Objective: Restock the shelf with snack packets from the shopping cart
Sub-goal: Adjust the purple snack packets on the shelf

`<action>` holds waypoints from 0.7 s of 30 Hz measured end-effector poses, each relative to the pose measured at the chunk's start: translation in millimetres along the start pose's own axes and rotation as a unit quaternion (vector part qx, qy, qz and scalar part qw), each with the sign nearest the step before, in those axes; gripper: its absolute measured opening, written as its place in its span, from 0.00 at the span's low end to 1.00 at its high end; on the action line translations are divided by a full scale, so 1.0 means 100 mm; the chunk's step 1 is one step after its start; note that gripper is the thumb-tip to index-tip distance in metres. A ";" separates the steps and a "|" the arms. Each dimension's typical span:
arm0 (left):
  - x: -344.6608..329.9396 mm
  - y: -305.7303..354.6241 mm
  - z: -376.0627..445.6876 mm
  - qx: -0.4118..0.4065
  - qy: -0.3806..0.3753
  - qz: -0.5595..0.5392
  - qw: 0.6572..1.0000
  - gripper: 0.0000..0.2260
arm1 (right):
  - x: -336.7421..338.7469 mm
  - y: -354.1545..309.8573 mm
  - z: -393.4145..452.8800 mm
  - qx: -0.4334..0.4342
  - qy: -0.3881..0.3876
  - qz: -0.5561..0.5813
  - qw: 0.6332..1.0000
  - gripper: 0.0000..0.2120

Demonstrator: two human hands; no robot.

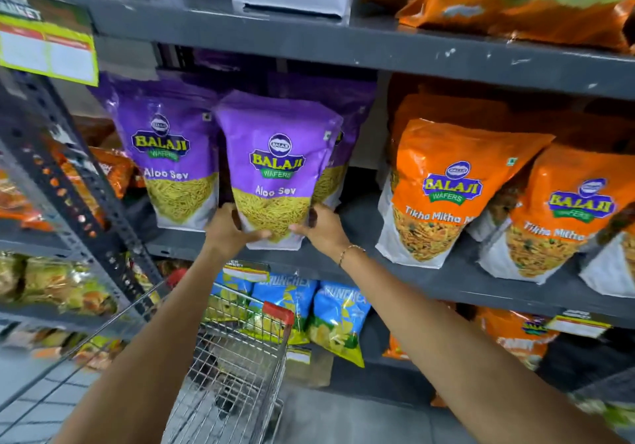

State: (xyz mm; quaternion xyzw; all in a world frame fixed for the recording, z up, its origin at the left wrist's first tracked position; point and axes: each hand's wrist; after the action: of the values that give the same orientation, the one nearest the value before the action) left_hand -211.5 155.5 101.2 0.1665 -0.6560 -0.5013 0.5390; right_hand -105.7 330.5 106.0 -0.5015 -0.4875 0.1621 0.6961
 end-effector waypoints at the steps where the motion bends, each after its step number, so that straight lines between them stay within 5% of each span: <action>1: -0.02 0.11 -0.08 -0.004 0.001 -0.015 1.000 0.34 | 0.04 0.04 -0.04 0.005 0.007 0.006 1.000 0.23; 15: -0.45 0.37 -0.10 -0.053 -0.039 -0.094 0.993 0.31 | 0.41 0.26 -0.19 -0.005 0.049 0.010 0.999 0.22; 19: -0.48 0.32 -0.06 -0.040 -0.040 -0.118 0.991 0.34 | 0.44 0.21 -0.24 -0.019 0.032 0.015 0.999 0.23; 21: -0.47 0.28 -0.06 -0.045 -0.045 -0.130 0.989 0.38 | 0.43 0.16 -0.33 -0.043 0.083 0.035 0.995 0.22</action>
State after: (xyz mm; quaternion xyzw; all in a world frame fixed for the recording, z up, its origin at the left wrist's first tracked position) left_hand -180.4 201.4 98.7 0.2032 -0.6291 -0.6033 0.4460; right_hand -53.1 350.1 113.7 -0.5594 -0.4173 0.1230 0.7056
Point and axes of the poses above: each hand's wrist, its own z-axis towards the middle knuckle, its own x-axis out of the back of the hand, y = z × x, and after that the axes turned 6 degrees about -x, right-handed
